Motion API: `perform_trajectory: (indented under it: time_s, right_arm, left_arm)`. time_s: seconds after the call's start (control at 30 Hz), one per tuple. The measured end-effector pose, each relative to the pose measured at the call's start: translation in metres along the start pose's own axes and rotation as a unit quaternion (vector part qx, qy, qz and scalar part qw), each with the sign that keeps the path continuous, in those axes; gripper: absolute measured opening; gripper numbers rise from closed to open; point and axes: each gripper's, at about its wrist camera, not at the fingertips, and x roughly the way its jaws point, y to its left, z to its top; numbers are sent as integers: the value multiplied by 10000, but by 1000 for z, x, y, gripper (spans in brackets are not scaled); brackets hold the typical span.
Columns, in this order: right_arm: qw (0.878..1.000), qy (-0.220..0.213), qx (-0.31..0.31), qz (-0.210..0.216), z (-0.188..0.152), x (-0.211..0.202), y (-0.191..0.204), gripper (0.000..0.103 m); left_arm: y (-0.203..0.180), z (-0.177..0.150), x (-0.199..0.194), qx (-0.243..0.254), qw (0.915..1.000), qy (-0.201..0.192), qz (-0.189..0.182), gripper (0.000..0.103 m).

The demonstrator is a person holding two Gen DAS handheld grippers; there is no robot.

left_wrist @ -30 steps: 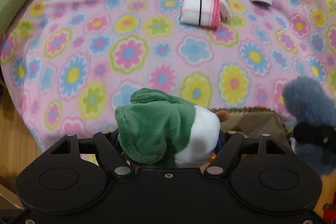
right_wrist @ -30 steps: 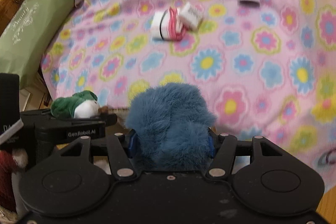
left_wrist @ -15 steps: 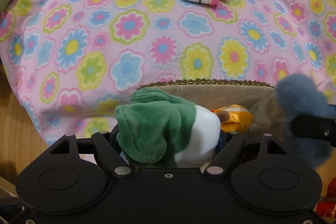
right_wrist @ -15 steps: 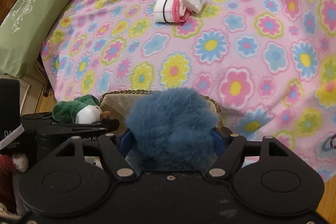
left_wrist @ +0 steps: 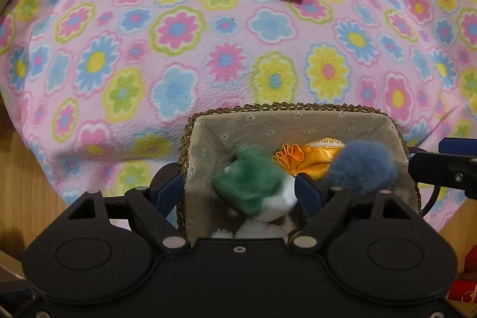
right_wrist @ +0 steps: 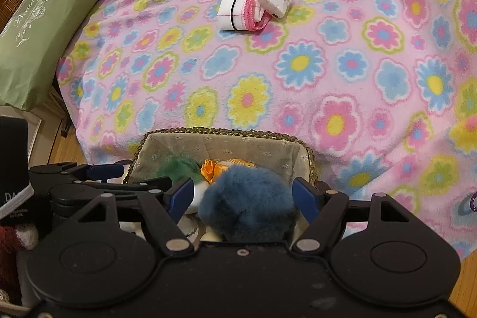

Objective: Organize soft objects
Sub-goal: 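Lower both held plushes into the basket and open both tools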

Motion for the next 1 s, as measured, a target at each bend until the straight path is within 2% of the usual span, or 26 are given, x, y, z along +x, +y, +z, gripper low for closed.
perform_trajectory:
  time_s: [0.63,1.0]
  right_arm:
    - [10000,81,14,14,2,5,-2,75]
    - [9999,-134,10,-21,16,11,-5,76]
  left_arm:
    - [-1,2,3,-117,9999,27,8,78]
    - [5,26,-1,-218,9995,-174,-146,78]
